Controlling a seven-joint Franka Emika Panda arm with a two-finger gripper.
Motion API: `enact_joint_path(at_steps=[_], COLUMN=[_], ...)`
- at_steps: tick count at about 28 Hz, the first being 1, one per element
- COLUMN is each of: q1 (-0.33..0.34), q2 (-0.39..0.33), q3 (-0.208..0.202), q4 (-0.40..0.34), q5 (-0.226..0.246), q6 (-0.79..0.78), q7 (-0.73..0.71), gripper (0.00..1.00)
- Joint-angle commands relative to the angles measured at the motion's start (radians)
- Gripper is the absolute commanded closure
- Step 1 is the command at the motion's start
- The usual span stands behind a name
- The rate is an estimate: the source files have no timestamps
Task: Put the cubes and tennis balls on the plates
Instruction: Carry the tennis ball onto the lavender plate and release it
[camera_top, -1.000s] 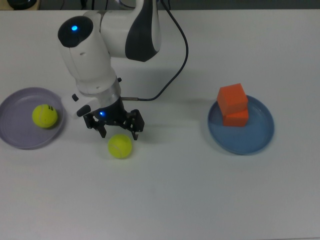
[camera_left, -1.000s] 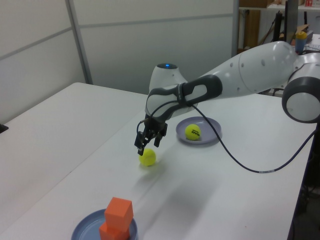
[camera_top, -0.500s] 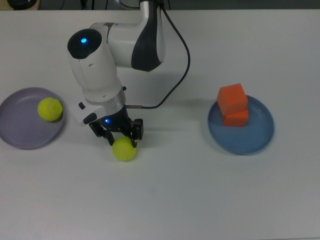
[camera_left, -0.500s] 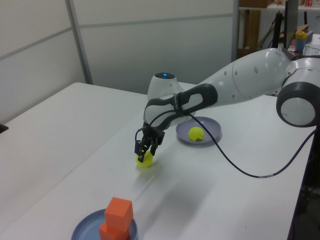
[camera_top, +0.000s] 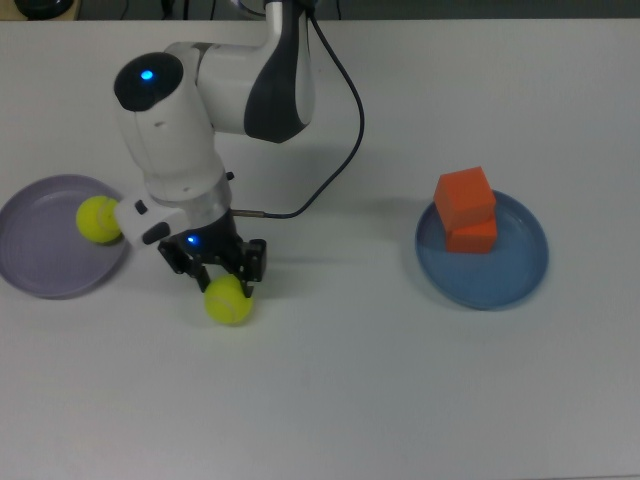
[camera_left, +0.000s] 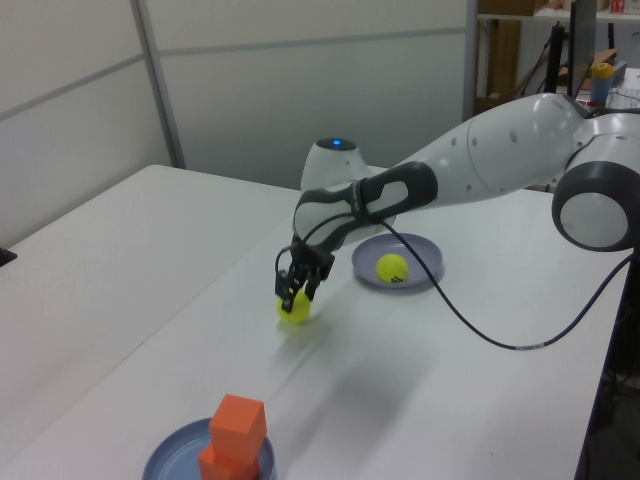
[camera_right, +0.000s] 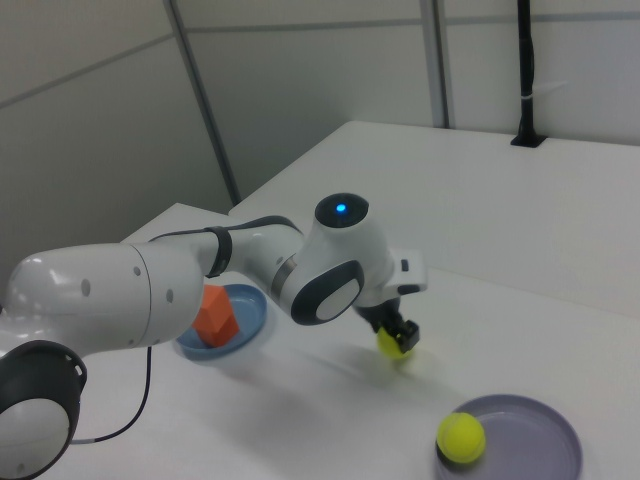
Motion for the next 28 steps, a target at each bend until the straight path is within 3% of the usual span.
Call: enact_joint_path(at_steps=[1,7,11,17,24,25,26,27,28], q1=[-0.012,-0.044,-0.064,-0.120,-0.123,-0.123,-0.123,-0.121,-0.121], q2=[-0.077,-0.111,-0.093,-0.068,-0.062,-0.062,-0.062,-0.065,-0.065], q3=[-0.047,-0.156,-0.201,-0.202,-0.210,-0.210,-0.210,-0.210,-0.210], q4=[-0.006,-0.006,-0.009,-0.011,-0.012,-0.012,-0.014,-0.014,-0.012], q5=[-0.010,-0.008,-0.012,-0.012,-0.016,-0.018,-0.018,-0.021,-0.021], q6=[-0.007,-0.091,-0.098,-0.098,-0.099,-0.101,-0.104,-0.122,-0.140], q7=[0.020,0.017,-0.005,-0.028,-0.028,-0.029,-0.025,-0.026,-0.026], gripper=[1.00,1.00,1.00,1.00,0.97,0.79,0.35,0.02,0.00])
